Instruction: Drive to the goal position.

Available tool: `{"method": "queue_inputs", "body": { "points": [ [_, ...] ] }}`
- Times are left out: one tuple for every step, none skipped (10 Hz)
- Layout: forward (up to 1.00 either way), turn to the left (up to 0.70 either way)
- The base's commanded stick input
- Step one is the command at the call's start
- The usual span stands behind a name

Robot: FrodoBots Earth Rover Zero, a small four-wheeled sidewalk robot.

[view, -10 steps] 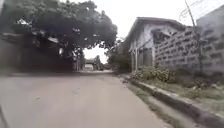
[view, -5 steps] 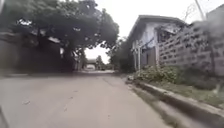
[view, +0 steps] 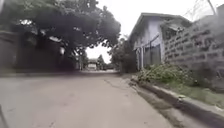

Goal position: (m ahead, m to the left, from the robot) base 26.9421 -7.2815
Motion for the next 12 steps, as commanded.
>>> {"method": "queue_inputs", "body": {
  "points": [
    [0.7, 0.0],
    [0.7, 0.0],
    [0.7, -0.01],
    [0.7, -0.13],
    [0.7, -0.32],
    [0.7, -0.03],
    [0.7, 0.0],
    [0.7, 0.0],
    [0.7, 0.0],
    [0.7, 0.0],
    [0.7, 0.0],
    [0.7, 0.0]
  ]
}}
